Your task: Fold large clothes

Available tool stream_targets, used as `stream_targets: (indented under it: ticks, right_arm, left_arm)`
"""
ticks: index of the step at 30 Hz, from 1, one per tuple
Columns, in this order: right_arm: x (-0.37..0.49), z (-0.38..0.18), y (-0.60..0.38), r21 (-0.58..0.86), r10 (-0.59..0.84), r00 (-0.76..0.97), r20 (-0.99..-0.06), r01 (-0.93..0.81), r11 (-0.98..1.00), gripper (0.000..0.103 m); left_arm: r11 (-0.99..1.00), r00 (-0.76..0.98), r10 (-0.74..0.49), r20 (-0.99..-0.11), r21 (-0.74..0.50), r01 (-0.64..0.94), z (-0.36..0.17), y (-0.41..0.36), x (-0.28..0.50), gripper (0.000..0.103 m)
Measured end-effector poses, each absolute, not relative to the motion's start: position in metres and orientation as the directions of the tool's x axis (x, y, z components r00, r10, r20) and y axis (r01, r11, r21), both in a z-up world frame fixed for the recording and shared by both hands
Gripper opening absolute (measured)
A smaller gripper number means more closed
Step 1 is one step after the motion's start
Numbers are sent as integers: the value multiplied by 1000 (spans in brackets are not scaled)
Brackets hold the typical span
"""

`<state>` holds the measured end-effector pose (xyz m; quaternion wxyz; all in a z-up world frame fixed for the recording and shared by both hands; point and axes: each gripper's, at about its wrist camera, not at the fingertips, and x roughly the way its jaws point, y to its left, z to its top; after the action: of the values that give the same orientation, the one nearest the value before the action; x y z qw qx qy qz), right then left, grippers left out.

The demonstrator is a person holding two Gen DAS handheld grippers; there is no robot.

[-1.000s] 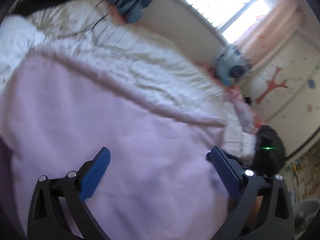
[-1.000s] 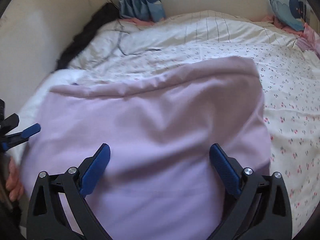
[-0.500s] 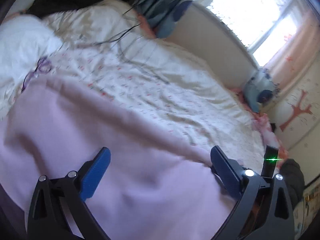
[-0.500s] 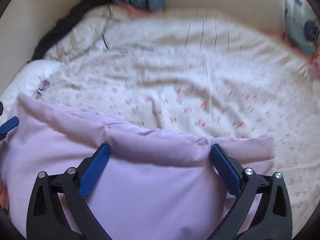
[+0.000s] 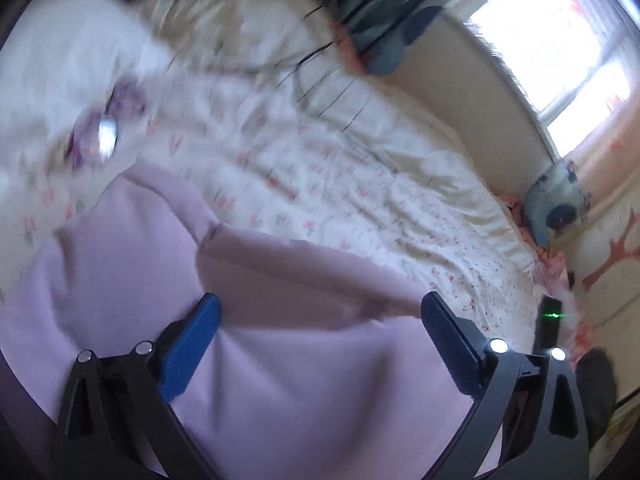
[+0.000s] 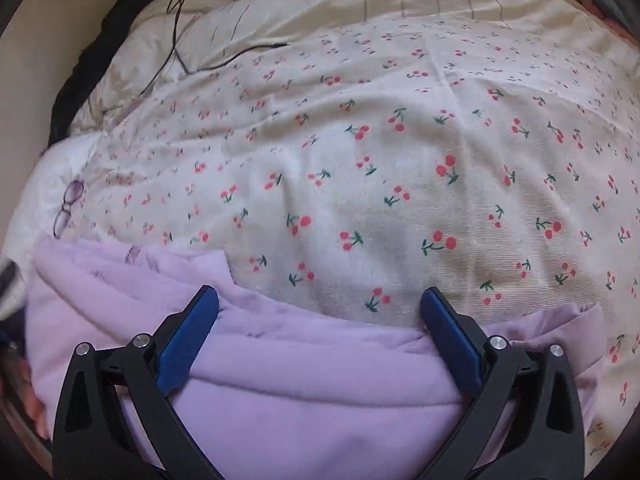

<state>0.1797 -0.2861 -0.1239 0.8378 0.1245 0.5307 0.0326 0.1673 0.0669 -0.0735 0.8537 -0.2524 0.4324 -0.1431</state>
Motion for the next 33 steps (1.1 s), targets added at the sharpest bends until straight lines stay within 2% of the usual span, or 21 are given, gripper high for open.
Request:
stream_targets:
  ticks: [4, 8, 11, 13, 14, 17, 21, 23, 26, 28, 30, 33]
  right_arm:
    - [155, -83, -281, 194, 150, 509, -848, 33, 981, 96]
    - [92, -36, -299, 220, 141, 638, -757, 46, 974, 96]
    - [58, -55, -319, 195, 70, 666, -743, 116, 974, 96]
    - [62, -102, -338, 278, 130, 598, -791, 163, 947, 97]
    - [63, -110, -344, 338, 185, 593, -783, 157, 928, 97]
    - [62, -85, -334, 259, 121, 594, -795, 152, 954, 97]
    - [28, -33, -300, 219, 123, 693, -710, 51, 974, 97]
    - [23, -20, -278, 191, 131, 705, -697, 7, 982, 97]
    - [38, -39, -251, 177, 150, 656, -740, -25, 984, 97]
    - [53, -94, -238, 133, 135, 529, -838, -41, 990, 97]
    - [51, -96, -237, 119, 112, 546, -830, -23, 993, 97]
    - [48, -71, -235, 154, 122, 608, -784, 1, 988, 97]
  left_arm:
    - [851, 597, -455, -661, -521, 70, -44, 68, 141, 96]
    - [922, 675, -340, -655, -372, 104, -11, 82, 97, 96]
    - [925, 691, -307, -654, -376, 55, -22, 110, 75, 96]
    - [906, 642, -326, -694, -423, 2, -50, 128, 78, 96]
    - [894, 611, -352, -709, -448, -4, -62, 132, 81, 96]
    - [929, 653, -258, -712, -368, -34, -44, 131, 62, 96]
    - [951, 743, -213, -635, -308, 9, -17, 118, 11, 96]
    - [967, 747, -189, -638, -253, 29, -20, 108, 3, 96]
    - [974, 683, -192, -705, -220, 47, -36, 98, 17, 96]
    - [971, 663, -199, -721, -236, 35, -41, 98, 23, 96]
    - [970, 692, -186, -697, -241, 18, -32, 97, 21, 96]
    - [958, 729, -203, -653, -285, 11, -18, 90, 23, 96]
